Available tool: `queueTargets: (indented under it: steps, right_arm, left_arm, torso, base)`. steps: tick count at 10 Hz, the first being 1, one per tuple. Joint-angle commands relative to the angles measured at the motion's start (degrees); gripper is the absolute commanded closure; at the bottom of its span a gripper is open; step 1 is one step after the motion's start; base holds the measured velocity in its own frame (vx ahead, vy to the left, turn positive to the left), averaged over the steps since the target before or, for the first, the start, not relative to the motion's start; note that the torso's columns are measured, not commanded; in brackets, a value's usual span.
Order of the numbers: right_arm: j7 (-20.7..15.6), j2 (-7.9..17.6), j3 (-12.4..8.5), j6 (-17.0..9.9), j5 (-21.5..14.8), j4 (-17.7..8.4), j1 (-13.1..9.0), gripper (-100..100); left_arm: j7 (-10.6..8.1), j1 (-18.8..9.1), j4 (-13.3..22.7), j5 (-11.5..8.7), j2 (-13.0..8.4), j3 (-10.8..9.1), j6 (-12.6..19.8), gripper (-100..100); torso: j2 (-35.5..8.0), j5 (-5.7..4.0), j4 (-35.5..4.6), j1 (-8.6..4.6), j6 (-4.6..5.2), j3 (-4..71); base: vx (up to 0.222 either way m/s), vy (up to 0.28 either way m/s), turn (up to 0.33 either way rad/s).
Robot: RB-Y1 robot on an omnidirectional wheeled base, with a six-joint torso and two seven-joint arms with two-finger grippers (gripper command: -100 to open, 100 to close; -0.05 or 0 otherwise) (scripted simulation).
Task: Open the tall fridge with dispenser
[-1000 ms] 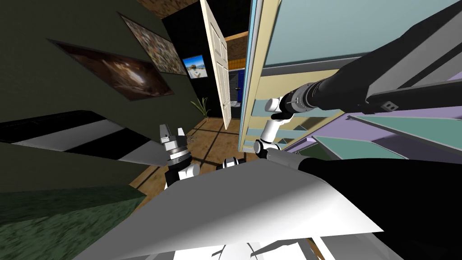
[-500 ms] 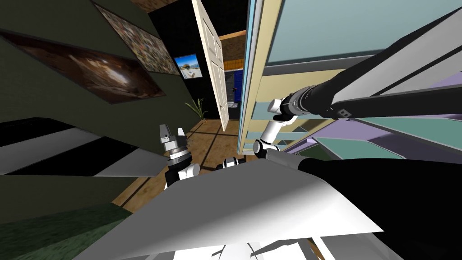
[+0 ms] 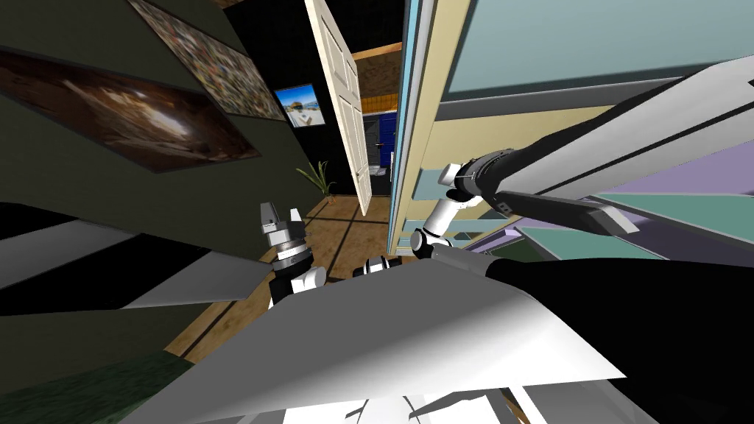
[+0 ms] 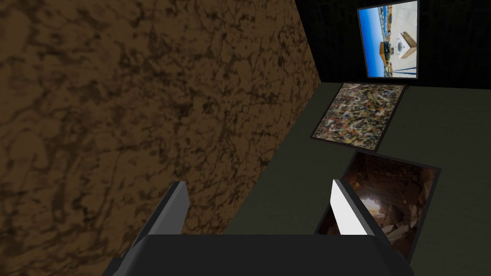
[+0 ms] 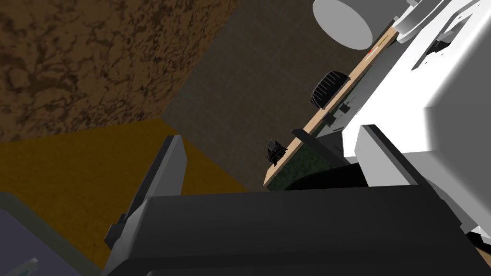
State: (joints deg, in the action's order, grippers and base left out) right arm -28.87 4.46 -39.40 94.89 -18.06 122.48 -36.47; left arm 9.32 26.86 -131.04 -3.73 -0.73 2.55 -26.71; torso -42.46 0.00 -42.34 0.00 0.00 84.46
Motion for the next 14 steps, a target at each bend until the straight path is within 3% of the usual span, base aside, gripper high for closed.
queueTargets:
  steps: [1, 2, 3, 5, 6, 13, 14]
  right_arm:
    - [-0.3, -0.7, -0.4, 3.8, -0.7, 0.2, -0.1, -100]
    - [-0.3, -1.0, -0.5, 4.9, -0.9, 0.3, -0.1, -100]
    - [-0.2, -0.7, -0.6, 3.9, -0.6, 0.2, -0.1, -100]
    - [0.0, 0.5, 0.0, 1.7, -0.9, 0.1, -2.2, -100]
    - [-0.1, 0.2, -0.2, 2.5, -0.9, 0.0, -1.6, -100]
    - [0.6, 5.7, 1.8, -6.3, -2.7, -2.0, -10.5, -100]
    - [0.4, 5.3, 1.7, -5.4, -2.7, -2.0, -9.9, -100]
  left_arm:
    - [0.0, 0.0, 0.0, 0.0, 0.0, 0.0, 0.0, 0]
    - [0.0, 0.0, 0.0, 0.0, 0.0, 0.0, 0.0, 0]
    - [0.0, 0.0, 0.0, 0.0, 0.0, 0.0, 0.0, 0]
    - [0.0, 0.0, 0.0, 0.0, 0.0, 0.0, 0.0, 0]
    - [0.0, 0.0, 0.0, 0.0, 0.0, 0.01, 0.0, 0]
    - [0.0, 0.0, 0.0, 0.0, 0.0, 0.0, 0.0, 0]
    - [0.0, 0.0, 0.0, 0.0, 0.0, 0.0, 0.0, 0]
  torso:
    - [0.0, -0.01, 0.0, -0.02, 0.0, 0.0]
    - [0.1, -0.01, 0.0, -0.03, 0.0, 0.1]
    - [0.2, -0.01, 0.0, -0.01, 0.0, 0.1]
    - [0.1, 0.03, 0.0, 0.11, 0.0, 0.1]
    - [0.0, 0.05, 0.0, 0.17, 0.0, 0.0]
    - [0.2, 0.0, 0.0, 0.02, 0.0, 0.1]
    - [0.2, 0.01, 0.0, 0.02, 0.0, 0.1]
  base:
    - [0.015, -0.006, -0.01]
    - [0.015, -0.005, -0.011]
    - [0.005, -0.002, -0.002]
    - [-0.058, 0.047, -0.038]
    - [-0.034, 0.031, -0.011]
    - [0.004, -0.001, -0.03]
    - [0.0, 0.0, 0.0]
